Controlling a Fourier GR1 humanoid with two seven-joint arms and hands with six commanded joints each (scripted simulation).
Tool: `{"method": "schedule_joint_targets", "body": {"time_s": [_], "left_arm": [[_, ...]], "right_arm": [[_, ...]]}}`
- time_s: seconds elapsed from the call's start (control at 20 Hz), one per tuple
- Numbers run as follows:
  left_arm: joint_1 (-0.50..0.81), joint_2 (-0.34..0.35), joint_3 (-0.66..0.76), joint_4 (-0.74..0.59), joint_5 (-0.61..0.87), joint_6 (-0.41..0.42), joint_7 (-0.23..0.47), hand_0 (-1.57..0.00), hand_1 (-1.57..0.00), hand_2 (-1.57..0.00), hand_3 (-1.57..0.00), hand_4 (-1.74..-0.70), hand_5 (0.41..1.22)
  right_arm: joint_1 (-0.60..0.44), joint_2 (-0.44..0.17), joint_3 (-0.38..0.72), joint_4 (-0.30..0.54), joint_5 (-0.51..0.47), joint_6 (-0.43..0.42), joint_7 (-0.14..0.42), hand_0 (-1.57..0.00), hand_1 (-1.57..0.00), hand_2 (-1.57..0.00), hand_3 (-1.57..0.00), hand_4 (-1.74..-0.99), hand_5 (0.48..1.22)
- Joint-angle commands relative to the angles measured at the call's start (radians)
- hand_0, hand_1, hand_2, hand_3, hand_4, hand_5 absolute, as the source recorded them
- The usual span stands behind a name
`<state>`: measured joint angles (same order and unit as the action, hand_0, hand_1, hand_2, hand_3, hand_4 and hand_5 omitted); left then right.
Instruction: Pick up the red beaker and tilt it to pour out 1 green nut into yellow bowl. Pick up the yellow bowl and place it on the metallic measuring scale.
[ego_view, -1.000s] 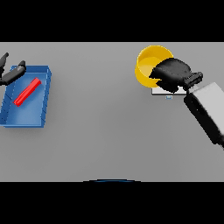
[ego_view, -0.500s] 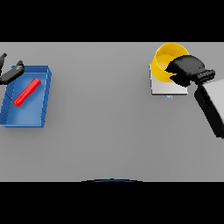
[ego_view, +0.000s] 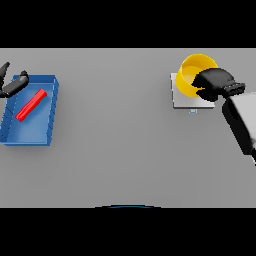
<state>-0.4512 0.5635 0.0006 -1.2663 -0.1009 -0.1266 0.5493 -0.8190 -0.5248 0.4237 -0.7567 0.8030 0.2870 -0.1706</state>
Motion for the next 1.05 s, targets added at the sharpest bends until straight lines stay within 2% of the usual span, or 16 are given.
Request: {"method": "schedule_joint_targets", "body": {"time_s": [0.0,0.05,0.1,0.15,0.2,0.25,0.3,0.4,0.45,0.55,0.75,0.85,1.0], "left_arm": [[0.002,0.002,0.000,0.000,-0.001,-0.001,-0.001,0.00,0.00,0.00,0.00,-0.84,0.788],[0.001,0.004,0.001,-0.005,0.000,-0.001,0.004,0.00,0.00,0.00,0.00,-0.84,0.783],[-0.003,0.002,0.001,0.002,0.001,-0.002,0.003,0.00,0.00,0.00,0.00,-0.84,0.780],[-0.005,0.007,0.001,0.004,0.000,-0.008,0.004,0.00,0.00,0.00,0.00,-0.84,0.779],[-0.009,0.001,0.001,0.012,-0.002,-0.002,-0.001,0.00,0.00,0.00,0.00,-0.84,0.775],[-0.008,-0.005,0.000,0.018,0.001,-0.003,-0.004,0.00,0.00,0.00,0.00,-0.84,0.773],[0.000,-0.003,0.002,0.017,0.003,-0.004,-0.010,0.00,0.00,0.00,0.00,-0.84,0.774],[-0.006,-0.001,0.003,0.018,0.003,-0.006,-0.003,0.00,0.00,0.00,0.00,-0.83,0.768],[0.001,-0.005,0.004,0.014,0.007,-0.004,-0.012,0.00,0.00,0.00,0.00,-0.84,0.764],[0.008,0.000,0.007,0.006,0.011,-0.008,-0.016,0.00,0.00,0.00,0.00,-0.84,0.760],[-0.008,-0.010,-0.003,0.014,0.000,0.001,-0.008,0.00,0.00,0.00,0.00,-0.83,0.752],[-0.003,-0.004,-0.001,0.004,-0.001,0.001,-0.002,0.00,0.00,0.00,0.00,-0.84,0.755],[0.001,0.003,0.004,-0.006,0.004,-0.001,-0.003,0.00,0.00,0.00,0.00,-0.83,0.760]], "right_arm": [[0.010,0.001,0.003,-0.002,-0.001,-0.005,-0.004,-1.57,-1.57,-1.38,-1.42,-1.741,1.221],[0.016,0.006,0.007,-0.002,0.001,-0.014,-0.003,-1.57,-1.57,-1.37,-1.45,-1.741,1.221],[0.010,0.011,0.006,-0.004,-0.001,-0.009,0.006,-1.57,-1.57,-1.40,-1.38,-1.741,1.221],[0.010,0.009,0.004,0.006,-0.002,-0.012,-0.004,-1.57,-1.50,-1.44,-1.25,-1.741,1.221],[0.009,0.009,0.001,0.016,-0.002,-0.013,0.004,-1.56,-1.43,-1.34,-1.11,-1.682,1.221],[0.005,0.009,0.001,0.021,-0.002,-0.009,0.005,-1.47,-1.28,-1.18,-0.96,-1.632,1.145],[-0.002,0.011,-0.008,0.037,-0.011,-0.003,-0.002,-1.33,-1.12,-1.01,-0.82,-1.592,1.074],[0.001,0.017,-0.023,0.025,-0.034,0.026,0.023,-0.95,-0.81,-0.71,-0.58,-1.535,0.965],[0.006,0.017,-0.023,0.022,-0.040,0.034,0.015,-0.76,-0.67,-0.58,-0.48,-1.513,0.923],[0.008,0.020,-0.028,0.012,-0.051,0.057,0.031,-0.48,-0.46,-0.38,-0.32,-1.485,0.863],[0.009,0.010,-0.011,0.009,-0.034,0.061,0.023,-0.20,-0.19,-0.15,-0.13,-1.435,0.817],[-0.002,0.014,-0.007,0.028,-0.025,0.067,0.047,-0.13,-0.12,-0.10,-0.08,-1.409,0.804],[0.010,0.008,-0.005,0.000,-0.032,0.085,0.046,-0.06,-0.06,-0.05,-0.04,-1.390,0.779]]}}
